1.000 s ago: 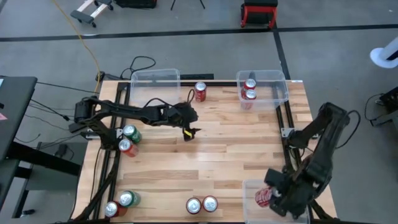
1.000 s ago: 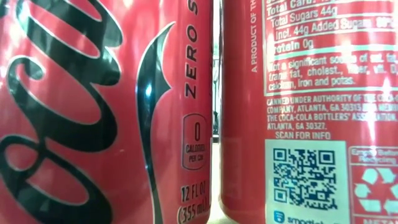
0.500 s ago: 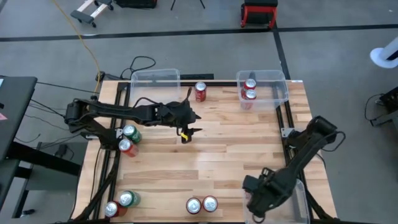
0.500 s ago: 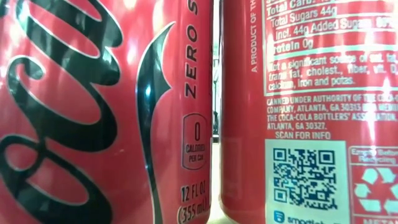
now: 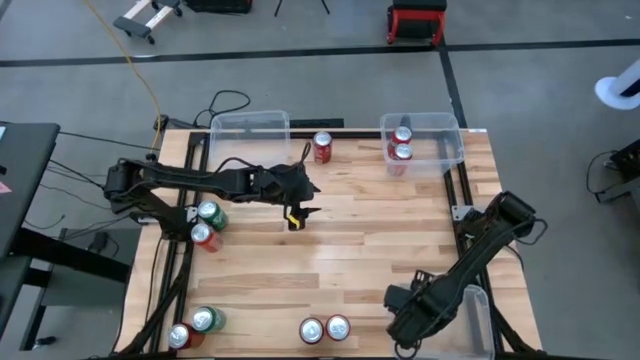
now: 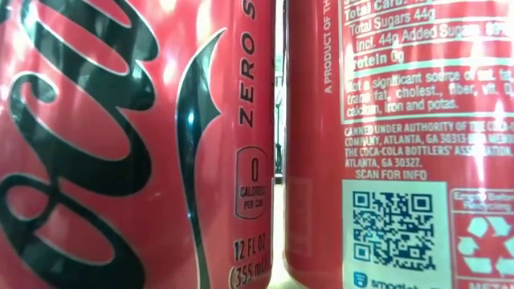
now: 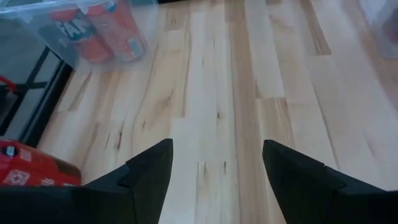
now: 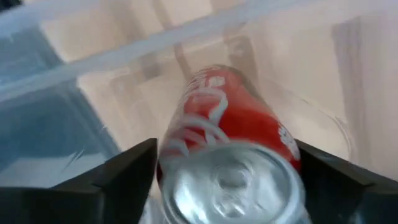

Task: Sort soda cans
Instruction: Put the middle right red-white soda can into the bottom transparent bin

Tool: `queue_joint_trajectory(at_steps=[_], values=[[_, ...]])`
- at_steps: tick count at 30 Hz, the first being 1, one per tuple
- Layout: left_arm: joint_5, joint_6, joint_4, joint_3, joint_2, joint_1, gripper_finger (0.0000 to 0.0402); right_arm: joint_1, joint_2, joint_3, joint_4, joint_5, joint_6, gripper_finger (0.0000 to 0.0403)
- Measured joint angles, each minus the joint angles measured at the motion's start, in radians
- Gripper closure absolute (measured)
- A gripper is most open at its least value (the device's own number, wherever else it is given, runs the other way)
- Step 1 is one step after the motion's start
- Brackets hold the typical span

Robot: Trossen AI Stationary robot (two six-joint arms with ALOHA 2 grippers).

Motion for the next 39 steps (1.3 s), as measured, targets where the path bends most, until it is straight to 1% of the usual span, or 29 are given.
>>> queue_joint_trajectory(at_steps=[2, 7, 14, 16, 18, 21, 22, 26, 27, 29, 32, 35, 37, 39], values=[[0.003, 0.007, 0.001, 0.000, 0.000, 0.012, 0.0157, -0.002, 0.001, -0.001, -0.002, 0.006, 0.003, 0.0015], [0.000, 0.010, 0.001, 0.000, 0.000, 0.069, 0.0148, 0.002, 0.001, 0.014, -0.003, 0.002, -0.005, 0.0034], [-0.001, 0.010, 0.010, 0.000, 0.000, 0.161, 0.0108, 0.045, -0.003, 0.107, -0.002, 0.004, -0.081, 0.0034], [-0.002, 0.011, -0.001, 0.000, 0.000, 0.179, 0.0097, 0.062, -0.017, 0.133, 0.001, 0.024, -0.083, 0.0034], [-0.002, 0.010, -0.009, 0.000, 0.000, 0.189, 0.0088, 0.074, -0.040, 0.154, -0.007, 0.081, -0.083, 0.0034], [-0.001, 0.010, -0.024, 0.000, 0.000, 0.191, 0.0084, 0.099, -0.097, 0.164, -0.023, 0.210, -0.084, 0.0034], [0.006, 0.011, -0.030, 0.000, -0.002, 0.191, 0.0084, 0.106, -0.119, 0.164, -0.031, 0.262, -0.084, 0.0034], [0.099, -0.005, -0.036, 0.000, -0.033, 0.170, 0.0085, 0.141, -0.204, 0.164, -0.092, 0.508, -0.064, 0.0034], [0.105, -0.010, -0.037, 0.000, -0.047, 0.162, 0.0085, 0.148, -0.224, 0.164, -0.113, 0.565, -0.047, 0.0034], [0.106, -0.013, -0.040, 0.000, -0.076, 0.147, 0.0085, 0.160, -0.259, 0.161, -0.144, 0.635, -0.009, 0.0034], [0.106, -0.019, -0.062, 0.000, -0.128, 0.131, 0.0085, 0.173, -0.285, 0.160, -0.172, 0.653, 0.021, 0.0033], [0.105, -0.033, -0.098, 0.000, -0.178, 0.111, 0.0085, 0.183, -0.289, 0.160, -0.160, 0.649, 0.038, 0.0033], [0.106, -0.039, -0.102, 0.000, -0.201, 0.096, 0.0085, 0.185, -0.287, 0.160, -0.157, 0.608, 0.053, 0.0033], [0.106, -0.048, -0.112, 0.000, -0.216, 0.082, 0.0085, 0.183, -0.278, 0.160, -0.159, 0.541, 0.088, 0.0033]])
